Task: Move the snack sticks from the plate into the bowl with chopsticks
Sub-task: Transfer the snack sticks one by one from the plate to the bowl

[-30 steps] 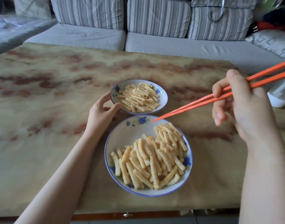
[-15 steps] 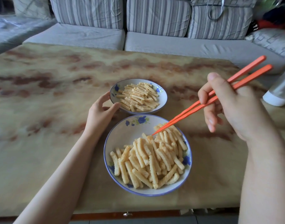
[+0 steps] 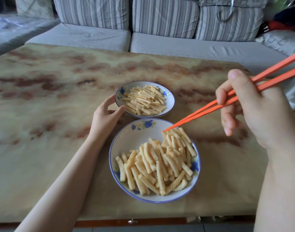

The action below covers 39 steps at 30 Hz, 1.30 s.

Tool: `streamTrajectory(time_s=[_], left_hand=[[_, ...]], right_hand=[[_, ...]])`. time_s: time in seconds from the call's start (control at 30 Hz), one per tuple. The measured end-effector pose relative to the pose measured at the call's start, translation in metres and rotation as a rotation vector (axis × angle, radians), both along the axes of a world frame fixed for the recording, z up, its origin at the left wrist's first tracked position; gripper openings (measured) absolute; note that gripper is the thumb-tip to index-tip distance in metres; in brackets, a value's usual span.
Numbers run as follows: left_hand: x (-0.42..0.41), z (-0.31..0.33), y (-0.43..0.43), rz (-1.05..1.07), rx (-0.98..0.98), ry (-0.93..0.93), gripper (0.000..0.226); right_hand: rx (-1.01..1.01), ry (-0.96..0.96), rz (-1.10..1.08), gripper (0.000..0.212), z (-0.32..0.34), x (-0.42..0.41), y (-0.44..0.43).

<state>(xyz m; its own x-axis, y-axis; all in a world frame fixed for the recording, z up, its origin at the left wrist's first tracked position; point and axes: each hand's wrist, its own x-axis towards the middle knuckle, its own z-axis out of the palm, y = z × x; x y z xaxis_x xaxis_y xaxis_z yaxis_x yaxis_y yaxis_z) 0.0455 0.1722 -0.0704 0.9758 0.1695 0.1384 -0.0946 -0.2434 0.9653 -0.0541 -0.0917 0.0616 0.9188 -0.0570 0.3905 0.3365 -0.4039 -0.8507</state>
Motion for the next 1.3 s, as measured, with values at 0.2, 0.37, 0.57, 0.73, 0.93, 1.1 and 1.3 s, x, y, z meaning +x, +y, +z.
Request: streamTrajectory(time_s=[0.2, 0.37, 0.57, 0.73, 0.93, 1.1, 1.3], left_hand=[[0.0, 0.0, -0.001, 0.0, 0.004, -0.001, 0.042], [0.001, -0.001, 0.001, -0.004, 0.011, 0.002, 0.047], [0.0, 0.001, -0.001, -0.002, -0.001, -0.014, 0.042], [-0.001, 0.002, -0.002, 0.001, -0.006, -0.019, 0.043], [0.0, 0.001, -0.001, -0.003, 0.016, -0.031, 0.045], [0.0, 0.0, 0.0, -0.005, 0.017, -0.031, 0.042], [0.0, 0.0, 0.0, -0.006, 0.009, -0.018, 0.043]], right_hand=[[-0.002, 0.021, -0.005, 0.049, -0.001, -0.001, -0.003], [-0.019, 0.044, 0.015, 0.049, -0.002, -0.001, 0.002], [0.011, 0.065, -0.007, 0.047, -0.009, 0.005, 0.006], [0.112, 0.034, -0.052, 0.049, -0.015, 0.012, 0.01], [0.365, -0.067, -0.089, 0.058, -0.018, 0.019, 0.016], [0.521, -0.149, -0.203, 0.058, -0.026, 0.029, 0.027], [0.431, -0.092, -0.25, 0.047, -0.048, 0.048, 0.036]])
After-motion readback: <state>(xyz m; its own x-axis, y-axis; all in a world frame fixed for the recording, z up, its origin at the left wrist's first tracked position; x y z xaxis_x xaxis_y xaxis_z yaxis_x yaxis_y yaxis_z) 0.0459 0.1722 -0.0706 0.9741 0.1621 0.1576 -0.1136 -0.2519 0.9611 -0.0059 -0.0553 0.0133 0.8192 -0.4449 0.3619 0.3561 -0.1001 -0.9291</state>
